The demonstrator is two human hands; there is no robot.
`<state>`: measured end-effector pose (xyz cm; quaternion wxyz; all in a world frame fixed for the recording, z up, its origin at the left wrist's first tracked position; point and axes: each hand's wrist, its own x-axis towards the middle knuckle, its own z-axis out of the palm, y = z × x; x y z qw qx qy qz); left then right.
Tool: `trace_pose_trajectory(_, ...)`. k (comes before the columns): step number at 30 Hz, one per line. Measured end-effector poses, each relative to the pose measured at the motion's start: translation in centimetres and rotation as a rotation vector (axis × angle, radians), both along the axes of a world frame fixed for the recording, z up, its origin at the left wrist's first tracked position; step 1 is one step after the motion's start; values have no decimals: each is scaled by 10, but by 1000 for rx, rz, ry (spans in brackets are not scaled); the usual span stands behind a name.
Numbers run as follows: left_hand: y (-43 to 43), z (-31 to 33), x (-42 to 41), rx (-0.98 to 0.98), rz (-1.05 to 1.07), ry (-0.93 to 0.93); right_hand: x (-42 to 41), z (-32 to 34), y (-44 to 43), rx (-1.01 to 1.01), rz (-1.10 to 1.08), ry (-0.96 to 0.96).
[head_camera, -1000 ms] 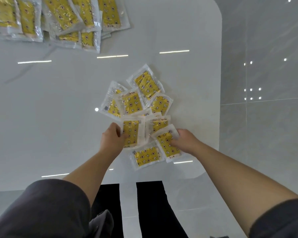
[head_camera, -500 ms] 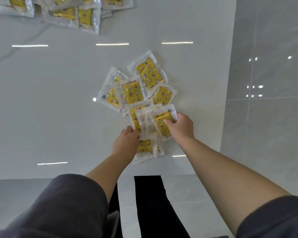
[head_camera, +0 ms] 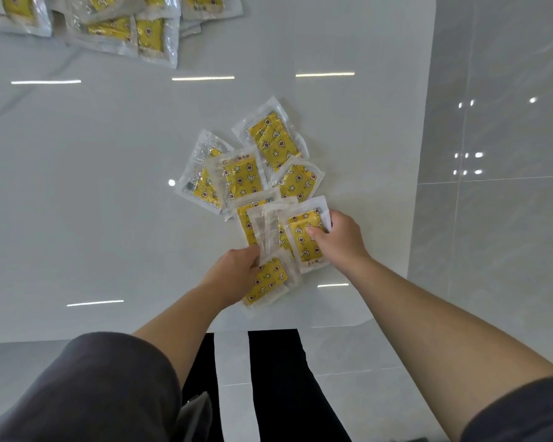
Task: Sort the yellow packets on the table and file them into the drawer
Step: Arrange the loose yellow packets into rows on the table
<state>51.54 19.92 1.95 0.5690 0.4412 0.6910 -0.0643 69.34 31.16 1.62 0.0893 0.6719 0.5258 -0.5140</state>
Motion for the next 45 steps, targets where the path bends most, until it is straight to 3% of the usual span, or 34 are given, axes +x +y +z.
trace_pose_trajectory(4, 9, 12, -35, -7, 123, -29, 8, 17, 11, -70, -119, 28)
trace_pose_trajectory(9, 32, 34, -88, 17, 424, -67, -9, 47, 42, -107, -263, 125)
trace_pose_trajectory(13, 55, 46, -141, 83, 698, -161, -56, 59, 63, -91, -294, 176)
trace_pose_trajectory(17, 84, 51, -222, 162, 838, -191, -134, 62, 89, -27, -300, 222)
trace_pose_trajectory(25, 155, 55, -402, 358, 862, -128, -329, 52, 151, 39, -405, 386)
trace_pose_trajectory(29, 188, 45, -451, 448, 878, -3, -391, 39, 185, 102, -399, 329)
trace_pose_trajectory(34, 209, 39, -462, 539, 753, 189, -420, 30, 207, 223, -342, 145)
trace_pose_trajectory(38, 200, 41, -469, 611, 758, 190, -417, 31, 204, 266, -360, 100)
trace_pose_trajectory(45, 167, 48, -526, 585, 1061, 226, -431, 51, 187, 138, -411, 198)
